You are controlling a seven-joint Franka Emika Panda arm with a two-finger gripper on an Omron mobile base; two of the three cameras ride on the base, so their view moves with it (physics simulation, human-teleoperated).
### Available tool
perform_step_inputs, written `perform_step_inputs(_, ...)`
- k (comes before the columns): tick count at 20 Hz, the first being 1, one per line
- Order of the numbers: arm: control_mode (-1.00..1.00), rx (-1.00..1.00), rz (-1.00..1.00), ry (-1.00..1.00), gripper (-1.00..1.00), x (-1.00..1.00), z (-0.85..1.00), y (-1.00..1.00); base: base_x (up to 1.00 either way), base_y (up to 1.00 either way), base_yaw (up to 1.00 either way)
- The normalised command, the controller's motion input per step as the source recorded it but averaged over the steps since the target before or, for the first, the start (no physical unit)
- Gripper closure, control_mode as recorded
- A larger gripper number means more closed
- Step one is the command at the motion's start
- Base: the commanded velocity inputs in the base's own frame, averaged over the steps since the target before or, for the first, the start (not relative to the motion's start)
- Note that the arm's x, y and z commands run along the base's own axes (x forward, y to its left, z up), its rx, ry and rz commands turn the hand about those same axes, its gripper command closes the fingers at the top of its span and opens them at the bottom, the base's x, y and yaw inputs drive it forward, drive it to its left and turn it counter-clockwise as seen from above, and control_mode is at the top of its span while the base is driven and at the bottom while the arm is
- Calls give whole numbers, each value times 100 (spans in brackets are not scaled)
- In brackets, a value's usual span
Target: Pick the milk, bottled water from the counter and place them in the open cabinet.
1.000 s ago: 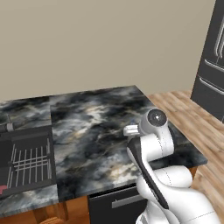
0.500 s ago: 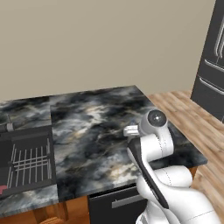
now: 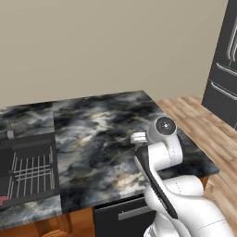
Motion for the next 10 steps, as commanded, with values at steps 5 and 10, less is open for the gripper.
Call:
perform_step_inputs(5,-100,0,0,0,-100,36,0,0,0,0,0)
perform_step_inputs(10,-100,0,0,0,-100,37,0,0,0,0,0)
